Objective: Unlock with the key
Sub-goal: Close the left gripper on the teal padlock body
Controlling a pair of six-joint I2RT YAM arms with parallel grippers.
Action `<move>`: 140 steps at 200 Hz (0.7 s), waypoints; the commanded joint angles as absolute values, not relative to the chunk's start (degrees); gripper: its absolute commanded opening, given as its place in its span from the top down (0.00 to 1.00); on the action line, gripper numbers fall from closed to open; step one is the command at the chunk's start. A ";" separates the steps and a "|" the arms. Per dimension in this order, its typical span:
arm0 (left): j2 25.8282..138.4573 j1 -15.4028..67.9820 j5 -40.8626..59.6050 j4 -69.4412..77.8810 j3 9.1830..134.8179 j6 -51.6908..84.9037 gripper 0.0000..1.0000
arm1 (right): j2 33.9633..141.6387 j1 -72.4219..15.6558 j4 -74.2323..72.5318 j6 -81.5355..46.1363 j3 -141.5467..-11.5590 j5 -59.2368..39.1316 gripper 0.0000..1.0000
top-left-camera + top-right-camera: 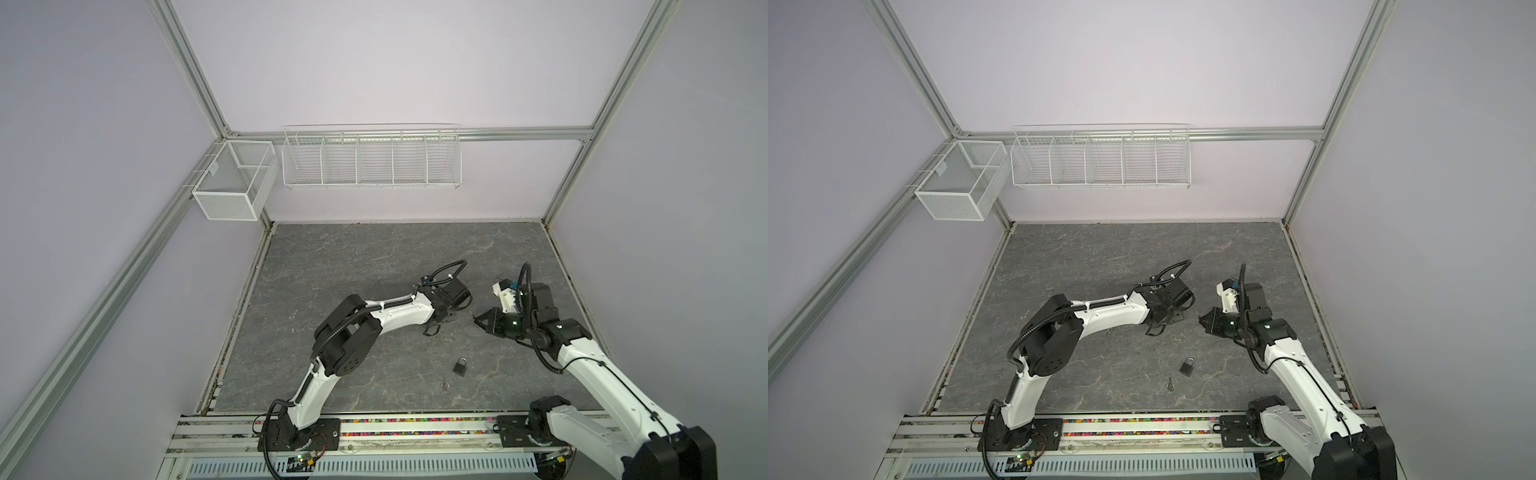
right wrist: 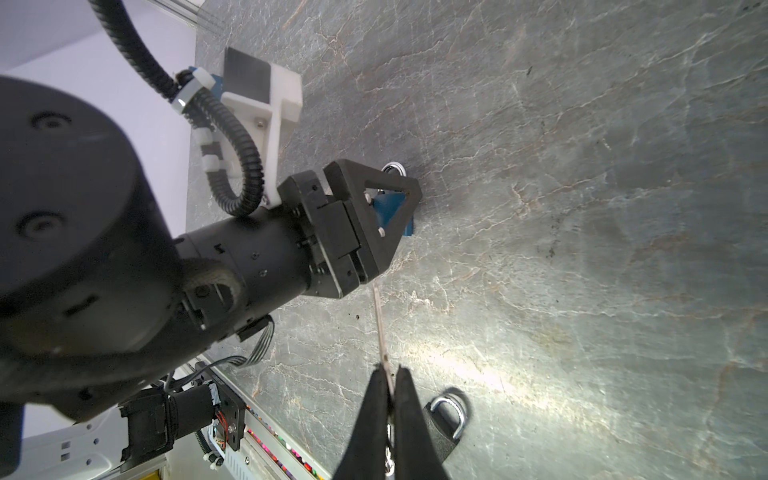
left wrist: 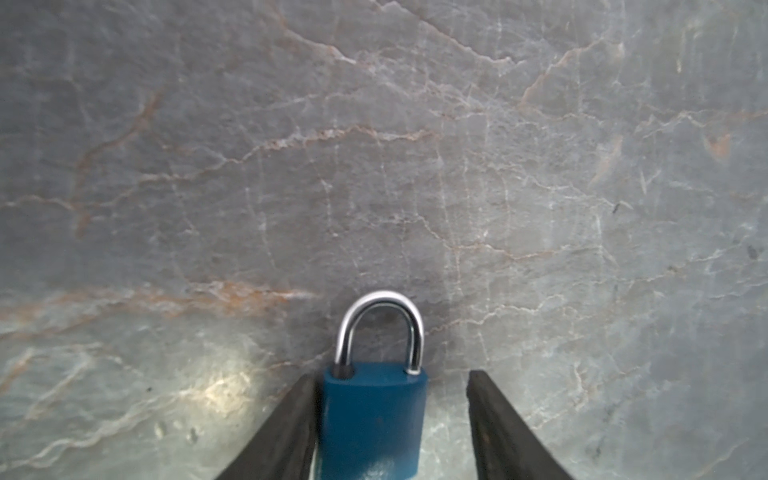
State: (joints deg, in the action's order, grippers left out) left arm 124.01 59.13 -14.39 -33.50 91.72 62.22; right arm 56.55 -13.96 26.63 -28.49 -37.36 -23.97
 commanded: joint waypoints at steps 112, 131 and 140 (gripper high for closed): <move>130.01 59.19 -17.50 -45.14 99.87 50.47 0.51 | 56.23 -13.54 26.04 -30.31 -36.77 -25.02 0.94; 130.68 59.74 -17.39 -46.47 101.19 49.70 0.52 | 56.63 -13.55 25.84 -30.54 -36.98 -25.41 0.94; 130.88 59.93 -17.57 -47.05 101.55 49.54 0.53 | 56.77 -13.57 25.92 -30.60 -37.09 -25.55 0.94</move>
State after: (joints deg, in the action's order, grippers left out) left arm 128.60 59.31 -16.73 -42.78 99.61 51.40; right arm 56.53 -13.96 26.72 -29.87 -37.36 -24.10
